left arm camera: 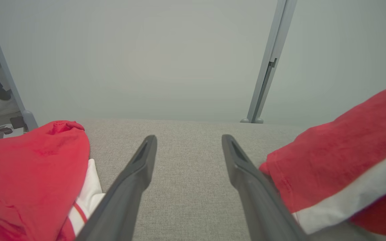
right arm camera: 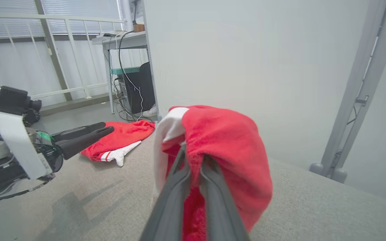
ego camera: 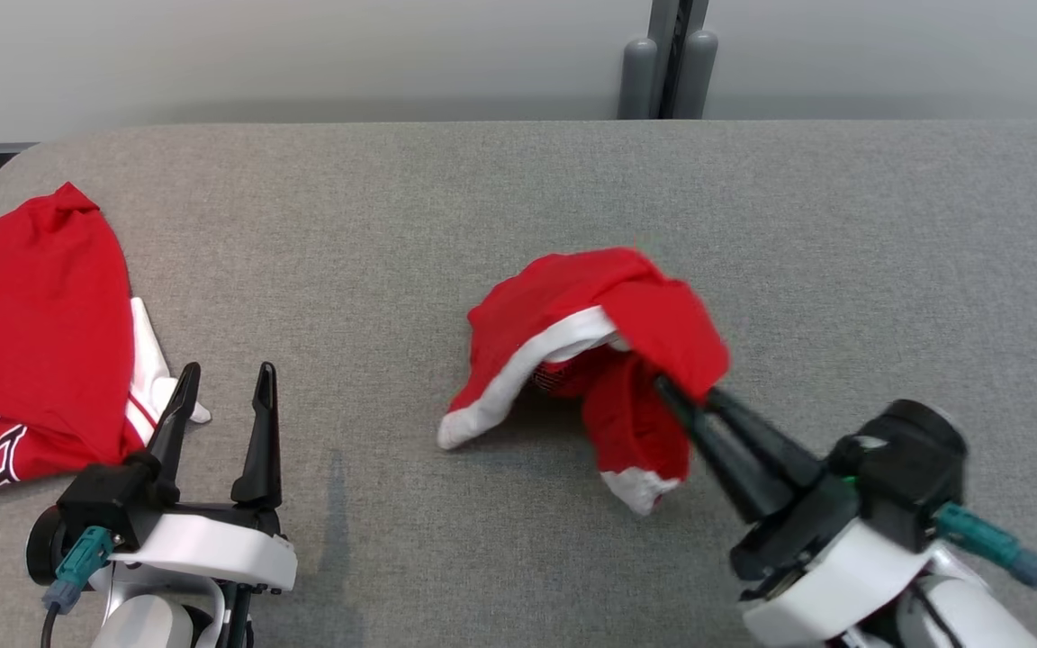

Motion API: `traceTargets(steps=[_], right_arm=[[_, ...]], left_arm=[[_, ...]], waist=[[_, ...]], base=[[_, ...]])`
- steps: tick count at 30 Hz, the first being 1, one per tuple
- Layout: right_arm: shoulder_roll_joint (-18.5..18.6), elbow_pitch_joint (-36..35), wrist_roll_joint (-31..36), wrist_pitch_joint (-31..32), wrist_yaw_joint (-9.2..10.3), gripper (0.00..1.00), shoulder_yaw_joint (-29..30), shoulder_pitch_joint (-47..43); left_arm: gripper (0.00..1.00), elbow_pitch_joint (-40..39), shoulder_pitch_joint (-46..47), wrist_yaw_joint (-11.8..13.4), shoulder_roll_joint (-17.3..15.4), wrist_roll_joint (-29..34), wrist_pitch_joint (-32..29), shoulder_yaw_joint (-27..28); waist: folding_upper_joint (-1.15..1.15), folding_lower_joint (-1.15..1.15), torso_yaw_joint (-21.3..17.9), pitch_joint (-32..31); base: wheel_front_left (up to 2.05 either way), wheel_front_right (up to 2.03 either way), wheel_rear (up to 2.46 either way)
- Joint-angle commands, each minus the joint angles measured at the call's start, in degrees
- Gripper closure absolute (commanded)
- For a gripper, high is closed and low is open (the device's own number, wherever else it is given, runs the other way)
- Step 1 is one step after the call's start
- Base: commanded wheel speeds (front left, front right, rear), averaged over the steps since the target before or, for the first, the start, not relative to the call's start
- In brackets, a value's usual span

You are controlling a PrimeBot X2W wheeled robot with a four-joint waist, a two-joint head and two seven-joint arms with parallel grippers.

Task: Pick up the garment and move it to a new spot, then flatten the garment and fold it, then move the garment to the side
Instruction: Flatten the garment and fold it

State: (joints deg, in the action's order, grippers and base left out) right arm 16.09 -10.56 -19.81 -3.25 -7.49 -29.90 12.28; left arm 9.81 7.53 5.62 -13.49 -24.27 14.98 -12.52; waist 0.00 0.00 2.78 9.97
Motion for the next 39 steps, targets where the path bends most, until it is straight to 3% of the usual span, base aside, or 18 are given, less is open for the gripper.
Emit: traceTargets(steps=[1,7,12,22,23,24,25,26,33,39], right_arm=[[-0.1,-0.3,0.5,0.4,-0.01,1.0,1.6,-0.9],[-1.8,2.6,0.9,0.3,-0.01,1.0,12.0,-4.2],[-2.9,9.9,-0.3,-1.1,-0.01,1.0,18.3,-5.4],[-5.6,25.5,-2.1,-5.5,-0.01,1.0,21.2,-2.4],[-5.8,26.4,-1.9,-5.4,-0.01,0.92,21.6,-2.2],[-5.9,27.4,-1.4,-5.3,-0.01,0.69,22.1,-2.1],[-6.3,27.8,-1.3,-6.0,-0.02,0.08,22.5,-1.7],[-6.5,28.3,-0.8,-6.3,-0.01,0.0,23.1,-1.4],[-7.4,28.5,1.7,-8.1,-0.01,0.0,27.7,-1.8],[-8.5,24.3,5.2,-9.3,-0.01,0.0,32.0,-3.0]], left_arm=[[0.0,-0.2,0.4,0.4,-0.3,0.0,0.2,0.0],[0.0,-0.5,1.0,0.3,-0.3,-0.4,0.1,-0.2],[0.0,-0.5,1.5,0.2,-0.3,-0.4,0.1,-0.5],[0.0,0.0,2.8,-0.2,-0.5,-0.4,0.1,-1.0],[0.0,0.0,2.8,-0.2,-0.6,-0.4,0.1,-1.1],[0.0,0.0,2.8,-0.1,-0.6,-0.4,0.1,-1.1],[0.0,0.0,2.9,-0.1,-0.7,-0.4,0.1,-1.1],[0.0,0.0,3.0,0.0,-0.7,-0.4,0.1,-1.1],[0.0,0.0,2.4,0.4,-0.8,-0.7,0.1,-1.2],[0.0,-0.2,1.3,0.7,-1.2,-1.0,0.0,-1.1]], waist=[[0.0,0.0,0.0,0.1],[0.0,0.0,0.4,1.0],[0.0,0.0,0.6,2.1],[0.0,0.0,0.6,3.6],[0.0,0.0,0.5,3.7],[0.0,0.0,0.5,3.7],[0.0,0.0,0.4,3.7],[0.0,0.0,0.3,3.7],[0.0,0.0,-0.2,2.9],[0.0,0.0,-0.7,1.7]], base=[[0.0,0.0,0.0],[0.0,0.0,0.0],[0.0,0.0,0.0],[0.0,0.0,0.0],[0.0,0.0,0.0],[0.0,0.0,0.0],[0.0,0.0,0.0],[0.0,0.0,0.0],[0.0,0.0,0.0],[0.0,0.0,0.0]])
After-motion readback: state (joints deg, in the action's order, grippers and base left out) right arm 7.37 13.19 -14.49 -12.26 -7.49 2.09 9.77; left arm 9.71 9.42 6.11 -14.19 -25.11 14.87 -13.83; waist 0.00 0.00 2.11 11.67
